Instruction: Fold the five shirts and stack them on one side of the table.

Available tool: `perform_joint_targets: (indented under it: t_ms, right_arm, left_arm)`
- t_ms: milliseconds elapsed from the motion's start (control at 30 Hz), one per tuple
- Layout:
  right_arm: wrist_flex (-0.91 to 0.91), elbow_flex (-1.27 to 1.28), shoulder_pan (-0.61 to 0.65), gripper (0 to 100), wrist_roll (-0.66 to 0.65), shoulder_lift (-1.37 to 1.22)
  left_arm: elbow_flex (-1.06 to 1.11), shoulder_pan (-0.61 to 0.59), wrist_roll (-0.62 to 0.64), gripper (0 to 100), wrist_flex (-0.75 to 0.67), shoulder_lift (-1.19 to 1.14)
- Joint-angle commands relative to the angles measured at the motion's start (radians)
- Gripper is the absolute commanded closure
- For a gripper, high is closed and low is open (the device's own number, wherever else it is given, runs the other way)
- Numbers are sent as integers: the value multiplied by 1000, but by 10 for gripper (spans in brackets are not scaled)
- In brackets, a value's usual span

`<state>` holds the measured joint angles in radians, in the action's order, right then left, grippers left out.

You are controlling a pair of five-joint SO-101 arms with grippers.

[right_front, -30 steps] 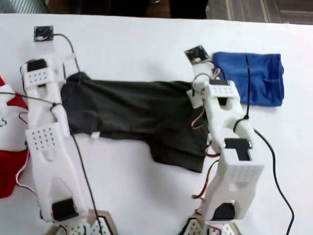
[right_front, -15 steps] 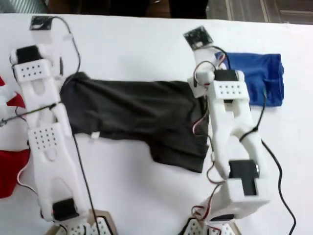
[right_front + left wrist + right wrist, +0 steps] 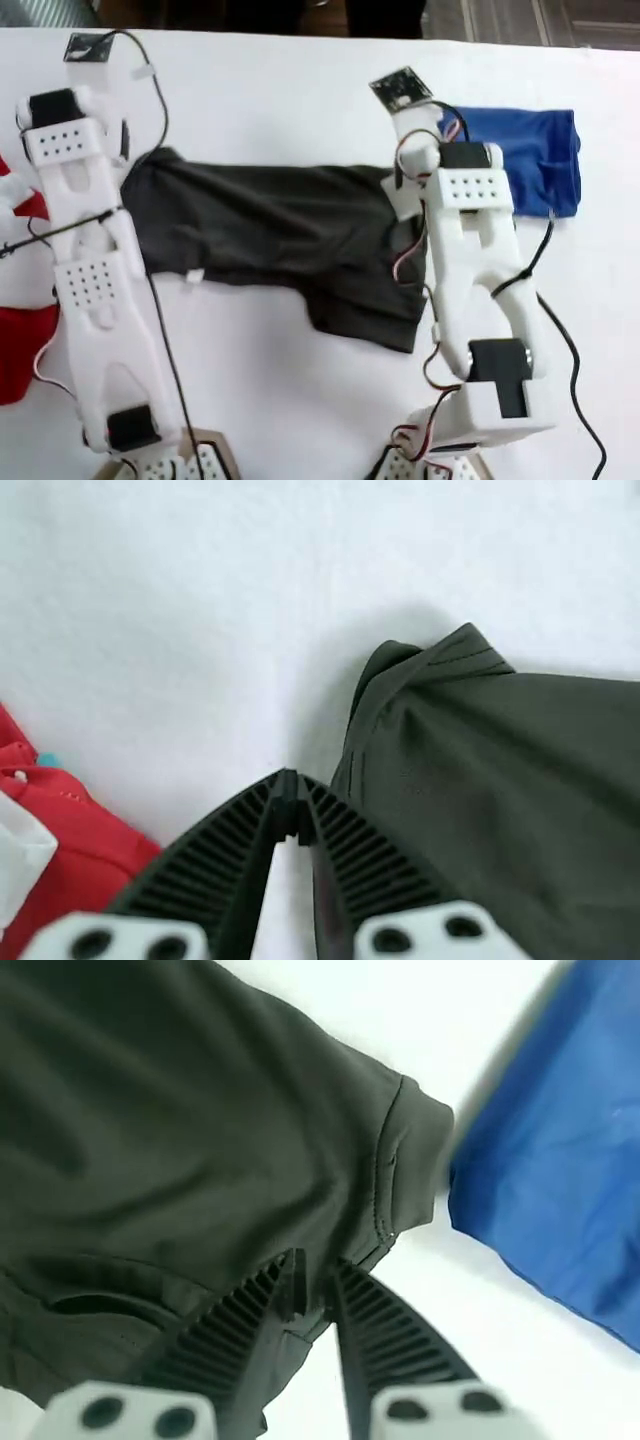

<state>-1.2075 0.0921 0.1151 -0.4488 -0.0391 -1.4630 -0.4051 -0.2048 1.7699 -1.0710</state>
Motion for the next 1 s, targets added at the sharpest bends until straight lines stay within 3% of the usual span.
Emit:
perform_joint_targets:
  t_ms: [0, 333, 733, 967]
  right_arm:
    - [-10, -40, 1, 978, -3, 65]
    - [-12, -34, 5, 979, -2, 193]
    - [-91, -28, 7, 979, -2, 254]
    - [-16, 221, 39, 979, -2, 452]
  left_arm:
    - [24, -9, -3, 975, 23, 160]
    - [476, -3, -3, 974, 0, 512]
    - [565, -5, -2, 974, 15, 672]
    - [771, -5, 61, 973, -25, 796]
